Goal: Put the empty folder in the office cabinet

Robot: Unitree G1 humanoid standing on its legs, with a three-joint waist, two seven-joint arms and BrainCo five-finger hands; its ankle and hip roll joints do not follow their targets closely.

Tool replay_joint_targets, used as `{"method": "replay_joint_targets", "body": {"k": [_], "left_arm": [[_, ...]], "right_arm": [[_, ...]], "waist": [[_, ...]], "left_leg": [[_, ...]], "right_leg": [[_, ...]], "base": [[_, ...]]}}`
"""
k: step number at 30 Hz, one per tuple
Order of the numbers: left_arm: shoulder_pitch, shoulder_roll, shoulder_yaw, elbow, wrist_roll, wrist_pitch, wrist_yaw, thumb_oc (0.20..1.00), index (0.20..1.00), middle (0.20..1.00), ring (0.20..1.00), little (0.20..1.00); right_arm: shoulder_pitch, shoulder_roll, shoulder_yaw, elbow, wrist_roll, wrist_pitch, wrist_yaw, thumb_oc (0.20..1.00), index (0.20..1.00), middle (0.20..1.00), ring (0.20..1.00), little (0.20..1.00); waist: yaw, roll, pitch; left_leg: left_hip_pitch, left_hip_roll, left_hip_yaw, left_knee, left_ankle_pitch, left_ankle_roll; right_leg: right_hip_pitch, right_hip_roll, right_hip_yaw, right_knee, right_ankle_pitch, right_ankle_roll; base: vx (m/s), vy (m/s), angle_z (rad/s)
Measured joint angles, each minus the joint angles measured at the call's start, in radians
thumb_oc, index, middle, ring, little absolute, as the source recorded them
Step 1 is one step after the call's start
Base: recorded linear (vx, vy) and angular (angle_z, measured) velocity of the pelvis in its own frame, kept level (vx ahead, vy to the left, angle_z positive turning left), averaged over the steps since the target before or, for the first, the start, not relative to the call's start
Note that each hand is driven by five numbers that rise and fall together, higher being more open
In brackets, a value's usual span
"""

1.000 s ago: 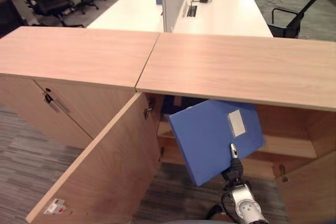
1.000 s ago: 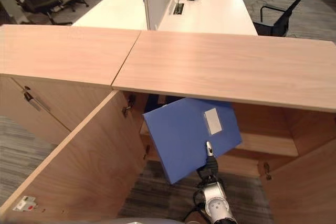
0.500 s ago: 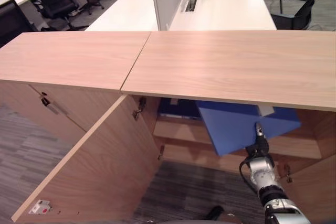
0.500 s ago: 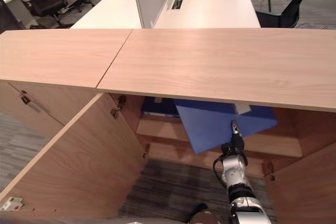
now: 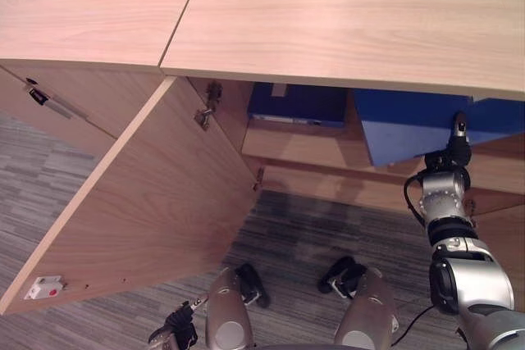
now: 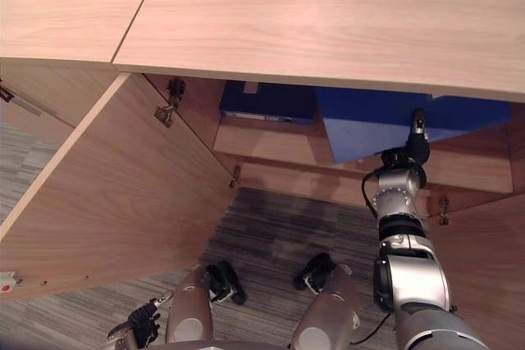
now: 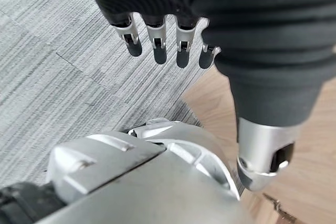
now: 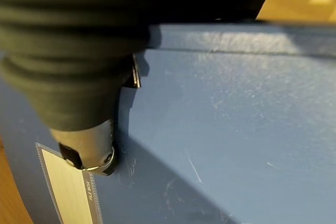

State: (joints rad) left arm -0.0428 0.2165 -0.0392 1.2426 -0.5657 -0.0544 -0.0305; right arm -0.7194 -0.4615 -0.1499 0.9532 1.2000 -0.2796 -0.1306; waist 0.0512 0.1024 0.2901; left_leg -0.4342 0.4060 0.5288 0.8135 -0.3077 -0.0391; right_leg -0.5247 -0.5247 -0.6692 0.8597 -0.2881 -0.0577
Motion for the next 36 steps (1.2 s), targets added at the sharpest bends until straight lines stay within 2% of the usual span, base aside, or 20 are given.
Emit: {"method": "replay_joint_targets", "body": {"k": [3,6,10,14,17,20,23,31,33,36], "left_arm": [[-0.003,0.000,0.002,0.002,-0.017,0.001,0.010,1.000,1.000,1.000,1.000,1.000],[-0.003,0.003,0.004,-0.005,-0.018,0.001,0.017,1.000,1.000,1.000,1.000,1.000],[-0.003,0.010,0.000,-0.028,-0.017,0.002,0.021,1.000,1.000,1.000,1.000,1.000],[-0.001,0.030,-0.034,-0.029,-0.017,0.004,0.022,1.000,1.000,1.000,1.000,1.000],[0.002,0.034,-0.054,-0.033,-0.017,0.009,0.022,1.000,1.000,1.000,1.000,1.000],[0.012,0.041,-0.081,-0.049,-0.017,0.012,0.022,1.000,1.000,1.000,1.000,1.000],[0.023,0.052,-0.081,-0.066,-0.017,0.017,0.022,1.000,1.000,1.000,1.000,1.000],[0.085,0.078,-0.153,-0.189,-0.042,0.034,0.021,1.000,1.000,1.000,1.000,1.000],[0.088,0.081,-0.167,-0.206,-0.059,0.041,0.021,1.000,1.000,1.000,1.000,1.000],[0.097,0.089,-0.170,-0.246,-0.073,0.052,0.022,1.000,1.000,1.000,1.000,1.000]], "right_arm": [[0.003,0.007,-0.006,0.006,0.039,-0.001,-0.005,0.200,0.200,0.200,0.200,0.200],[0.012,0.009,-0.019,0.040,0.078,-0.004,-0.010,0.200,0.200,0.200,0.200,0.200],[0.010,0.001,-0.058,0.059,0.116,-0.019,-0.016,0.200,0.200,0.200,0.200,0.200],[-0.046,-0.033,-0.056,0.182,0.121,-0.020,-0.036,0.200,0.200,0.200,0.200,0.200],[-0.126,-0.081,-0.058,0.256,0.161,-0.018,-0.049,0.200,0.200,0.200,0.200,0.200],[-0.200,-0.141,-0.058,0.265,0.194,-0.021,-0.049,0.200,0.200,0.200,0.200,0.200],[-0.220,-0.155,-0.057,0.266,0.195,-0.025,-0.057,0.200,0.200,0.200,0.200,0.200],[-0.247,-0.195,-0.039,0.308,0.194,-0.021,-0.125,0.200,0.200,0.200,0.200,0.200],[-0.256,-0.216,-0.021,0.308,0.194,-0.020,-0.134,0.200,0.200,0.200,0.200,0.200],[-0.294,-0.231,-0.009,0.308,0.194,-0.021,-0.134,0.200,0.200,0.200,0.200,0.200]], "waist": [[0.011,0.004,0.000],[0.007,0.004,0.000],[0.010,0.005,-0.001],[0.018,0.005,-0.004],[0.036,0.017,-0.012],[0.058,0.039,-0.029],[0.069,0.047,-0.034],[0.078,0.083,-0.051],[0.083,0.087,-0.050],[0.094,0.091,-0.050]], "left_leg": [[-0.049,0.040,-0.028,0.104,-0.054,-0.009],[-0.070,0.049,-0.052,0.168,-0.090,-0.012],[-0.107,0.057,-0.082,0.222,-0.112,-0.007],[-0.117,0.057,-0.088,0.242,-0.124,-0.005],[-0.126,0.056,-0.089,0.259,-0.132,-0.003],[-0.153,0.052,-0.102,0.278,-0.135,0.000],[-0.161,0.051,-0.114,0.288,-0.136,-0.001],[-0.219,0.048,-0.137,0.310,-0.136,-0.002],[-0.230,0.040,-0.145,0.323,-0.140,0.002],[-0.257,0.040,-0.153,0.336,-0.141,0.003]], "right_leg": [[-0.043,-0.014,0.019,0.093,-0.052,0.004],[-0.054,-0.044,0.029,0.167,-0.096,0.006],[-0.069,-0.067,0.029,0.222,-0.126,0.000],[-0.075,-0.084,0.030,0.248,-0.136,-0.011],[-0.090,-0.095,0.037,0.269,-0.144,-0.015],[-0.110,-0.111,0.039,0.296,-0.157,-0.021],[-0.111,-0.115,0.040,0.309,-0.173,-0.008],[-0.142,-0.130,0.028,0.329,-0.181,-0.017],[-0.146,-0.148,0.028,0.350,-0.190,-0.006],[-0.169,-0.154,0.029,0.366,-0.198,-0.017]], "base": [[0.03,-0.024,-0.08],[0.04,-0.026,0.10],[0.01,-0.014,0.13],[-0.01,-0.009,0.04],[0.00,0.000,0.00],[-0.01,-0.014,0.10],[-0.02,-0.010,0.08],[-0.02,-0.007,0.06],[-0.01,-0.013,0.15],[0.00,-0.009,0.05]]}}
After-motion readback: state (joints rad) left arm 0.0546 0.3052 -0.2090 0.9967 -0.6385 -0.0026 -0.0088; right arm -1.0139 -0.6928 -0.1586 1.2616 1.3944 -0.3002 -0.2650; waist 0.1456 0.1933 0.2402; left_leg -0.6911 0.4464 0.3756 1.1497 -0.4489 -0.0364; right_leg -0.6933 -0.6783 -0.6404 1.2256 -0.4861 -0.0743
